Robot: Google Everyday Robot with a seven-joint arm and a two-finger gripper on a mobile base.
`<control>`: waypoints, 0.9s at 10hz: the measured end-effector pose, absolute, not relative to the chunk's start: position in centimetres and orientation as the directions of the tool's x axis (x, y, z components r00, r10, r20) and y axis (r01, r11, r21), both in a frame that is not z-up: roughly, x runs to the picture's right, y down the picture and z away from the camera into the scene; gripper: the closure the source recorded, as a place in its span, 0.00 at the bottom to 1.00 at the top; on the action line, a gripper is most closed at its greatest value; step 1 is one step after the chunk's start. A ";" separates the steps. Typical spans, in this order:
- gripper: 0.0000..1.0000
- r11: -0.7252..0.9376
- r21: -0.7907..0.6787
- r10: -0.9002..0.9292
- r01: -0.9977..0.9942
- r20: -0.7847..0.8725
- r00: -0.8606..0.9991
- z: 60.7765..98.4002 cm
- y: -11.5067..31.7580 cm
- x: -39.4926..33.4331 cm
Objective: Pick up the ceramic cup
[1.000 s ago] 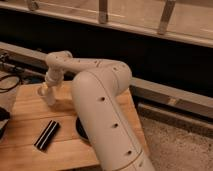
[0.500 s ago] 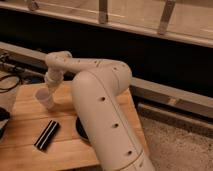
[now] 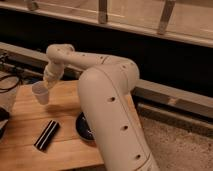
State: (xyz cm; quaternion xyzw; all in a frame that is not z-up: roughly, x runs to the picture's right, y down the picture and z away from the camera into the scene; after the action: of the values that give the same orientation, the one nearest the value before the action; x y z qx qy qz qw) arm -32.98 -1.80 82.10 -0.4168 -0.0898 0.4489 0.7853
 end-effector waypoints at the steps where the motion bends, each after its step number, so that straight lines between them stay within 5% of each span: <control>1: 1.00 0.244 -0.746 0.781 -0.619 -0.228 0.582 81.3 -1.8 -32.8; 9: 1.00 0.255 -0.757 0.786 -0.602 -0.200 0.585 79.3 -3.0 -32.6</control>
State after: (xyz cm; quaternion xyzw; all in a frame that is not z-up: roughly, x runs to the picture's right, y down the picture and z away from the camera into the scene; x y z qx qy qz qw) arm -32.56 -2.96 79.28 -0.4204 -0.1098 0.4423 0.7846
